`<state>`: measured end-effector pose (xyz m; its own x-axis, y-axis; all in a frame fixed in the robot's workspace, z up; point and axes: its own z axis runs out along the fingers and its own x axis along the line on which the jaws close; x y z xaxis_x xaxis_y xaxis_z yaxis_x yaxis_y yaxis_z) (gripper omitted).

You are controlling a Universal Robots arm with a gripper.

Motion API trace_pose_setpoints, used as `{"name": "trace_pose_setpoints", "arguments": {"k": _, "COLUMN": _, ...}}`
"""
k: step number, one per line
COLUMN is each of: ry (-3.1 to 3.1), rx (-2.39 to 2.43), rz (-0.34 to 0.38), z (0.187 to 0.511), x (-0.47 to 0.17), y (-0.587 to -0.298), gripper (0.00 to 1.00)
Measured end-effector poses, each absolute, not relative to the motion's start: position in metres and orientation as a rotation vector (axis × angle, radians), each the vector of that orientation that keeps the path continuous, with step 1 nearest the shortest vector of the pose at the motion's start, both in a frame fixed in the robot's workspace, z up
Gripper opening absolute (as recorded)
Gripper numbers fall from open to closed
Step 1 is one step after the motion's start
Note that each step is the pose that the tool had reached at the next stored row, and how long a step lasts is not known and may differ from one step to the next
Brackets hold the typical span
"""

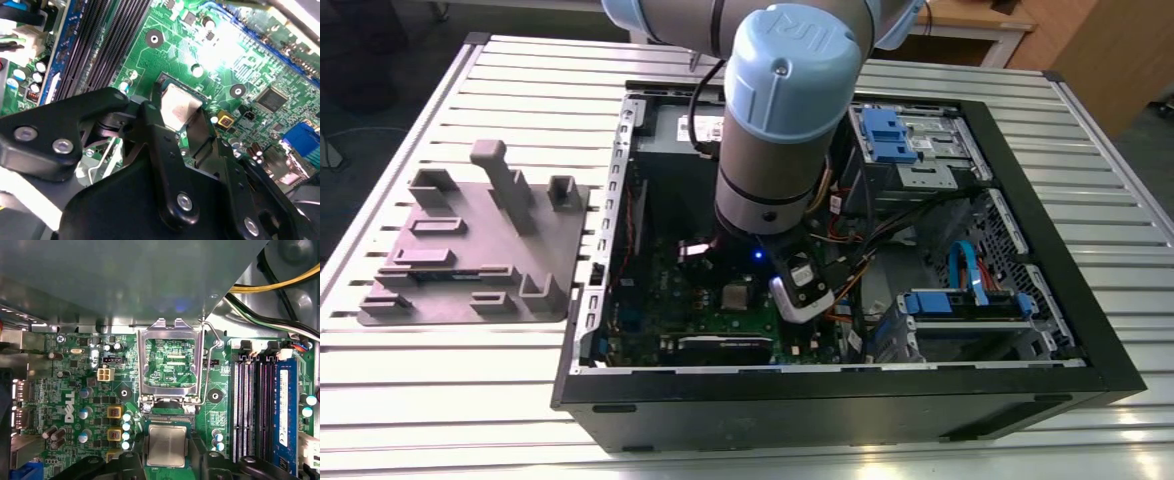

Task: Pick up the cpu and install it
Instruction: 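Place the cpu into insertion slot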

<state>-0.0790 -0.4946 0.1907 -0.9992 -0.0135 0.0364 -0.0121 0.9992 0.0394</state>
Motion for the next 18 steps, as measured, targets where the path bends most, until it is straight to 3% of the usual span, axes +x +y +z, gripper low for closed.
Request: {"name": "trace_pose_setpoints", "arguments": {"k": 18, "ry": -3.104, "rx": 0.030, "rz": -0.062, "z": 0.1939, "x": -0.0788, "y": -0.4946, "gripper": 0.44}}
